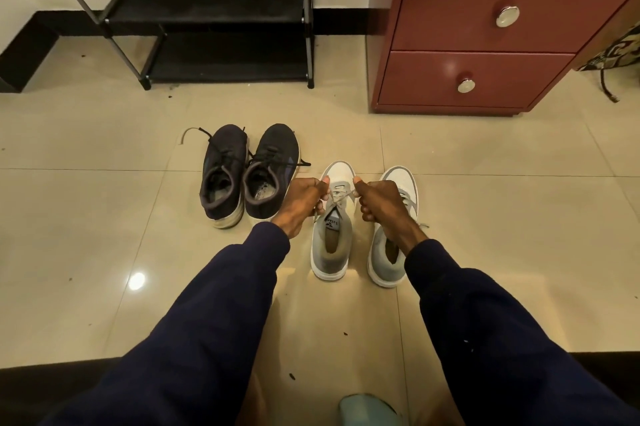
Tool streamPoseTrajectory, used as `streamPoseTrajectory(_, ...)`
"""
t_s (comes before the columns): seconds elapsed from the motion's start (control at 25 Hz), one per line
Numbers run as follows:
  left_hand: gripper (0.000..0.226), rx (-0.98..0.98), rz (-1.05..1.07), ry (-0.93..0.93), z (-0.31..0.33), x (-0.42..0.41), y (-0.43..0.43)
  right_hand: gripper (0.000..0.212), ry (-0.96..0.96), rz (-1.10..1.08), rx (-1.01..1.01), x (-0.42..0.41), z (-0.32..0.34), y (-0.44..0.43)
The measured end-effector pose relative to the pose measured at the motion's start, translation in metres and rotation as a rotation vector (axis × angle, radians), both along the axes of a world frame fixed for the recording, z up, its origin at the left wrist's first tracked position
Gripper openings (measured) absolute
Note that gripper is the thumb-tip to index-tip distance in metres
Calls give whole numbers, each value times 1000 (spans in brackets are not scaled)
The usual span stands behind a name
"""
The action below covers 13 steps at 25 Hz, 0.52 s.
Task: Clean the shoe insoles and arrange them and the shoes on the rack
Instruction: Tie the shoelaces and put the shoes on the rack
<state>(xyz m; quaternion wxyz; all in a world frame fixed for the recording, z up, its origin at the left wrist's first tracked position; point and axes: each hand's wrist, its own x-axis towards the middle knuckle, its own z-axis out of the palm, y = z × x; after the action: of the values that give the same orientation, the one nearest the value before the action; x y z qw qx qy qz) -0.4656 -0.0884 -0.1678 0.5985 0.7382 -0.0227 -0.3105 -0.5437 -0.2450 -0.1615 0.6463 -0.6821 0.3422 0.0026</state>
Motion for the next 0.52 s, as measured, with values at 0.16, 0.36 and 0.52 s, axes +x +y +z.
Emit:
streamPoseTrajectory(0.16,33,-141,147,-6,-7,-3,-4,32,-98,-94,159,-2,-14,7)
streamPoseTrajectory(0.36,34,-232,184,-41,-8,-7,-7,35,-199,-115,336,1,-17,18)
streamPoseTrajectory(0.52,24,-292,249,2,-12,-10,-13,26,-181,-124,341,4,-25,20)
